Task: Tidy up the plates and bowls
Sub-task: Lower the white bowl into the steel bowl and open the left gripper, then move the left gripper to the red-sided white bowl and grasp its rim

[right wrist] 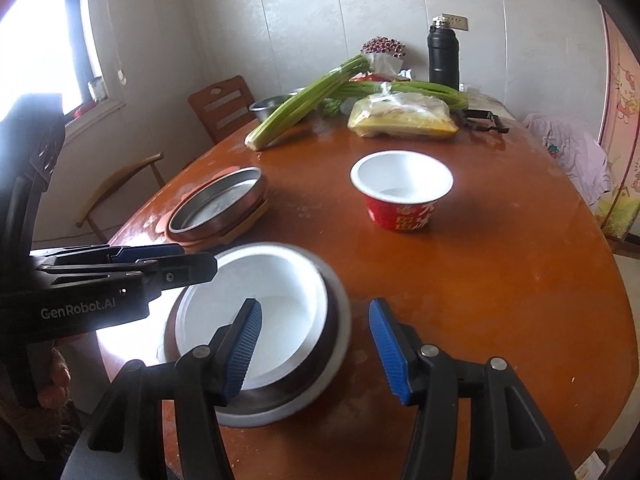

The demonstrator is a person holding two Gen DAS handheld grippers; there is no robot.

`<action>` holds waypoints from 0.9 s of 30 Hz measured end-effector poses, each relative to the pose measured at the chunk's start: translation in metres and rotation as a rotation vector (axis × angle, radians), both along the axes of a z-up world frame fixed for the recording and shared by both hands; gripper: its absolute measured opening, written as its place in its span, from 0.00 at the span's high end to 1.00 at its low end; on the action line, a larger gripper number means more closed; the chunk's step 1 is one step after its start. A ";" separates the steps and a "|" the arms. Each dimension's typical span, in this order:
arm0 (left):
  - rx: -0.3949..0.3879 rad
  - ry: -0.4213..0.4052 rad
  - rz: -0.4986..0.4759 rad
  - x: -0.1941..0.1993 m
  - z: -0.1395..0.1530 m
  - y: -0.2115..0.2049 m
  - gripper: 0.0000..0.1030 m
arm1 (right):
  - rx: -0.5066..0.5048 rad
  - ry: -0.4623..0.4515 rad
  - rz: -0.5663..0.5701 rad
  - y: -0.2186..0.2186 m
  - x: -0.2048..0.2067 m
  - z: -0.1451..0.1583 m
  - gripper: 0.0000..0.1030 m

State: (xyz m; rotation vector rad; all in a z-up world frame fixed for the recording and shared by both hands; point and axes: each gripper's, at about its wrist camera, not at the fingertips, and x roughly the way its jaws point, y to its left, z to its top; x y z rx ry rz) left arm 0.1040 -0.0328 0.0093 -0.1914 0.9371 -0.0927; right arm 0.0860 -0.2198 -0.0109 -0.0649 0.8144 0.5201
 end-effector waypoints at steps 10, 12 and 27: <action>0.014 -0.062 -0.065 0.046 0.031 -0.014 0.57 | 0.001 -0.051 -0.107 -0.031 0.039 0.028 0.44; 0.019 -0.070 -0.079 0.061 0.037 -0.017 0.57 | 0.003 -0.063 -0.129 -0.037 0.049 0.035 0.42; 0.008 0.076 -0.131 0.192 0.002 -0.045 0.56 | -0.069 -0.011 -0.185 -0.041 0.146 0.023 0.42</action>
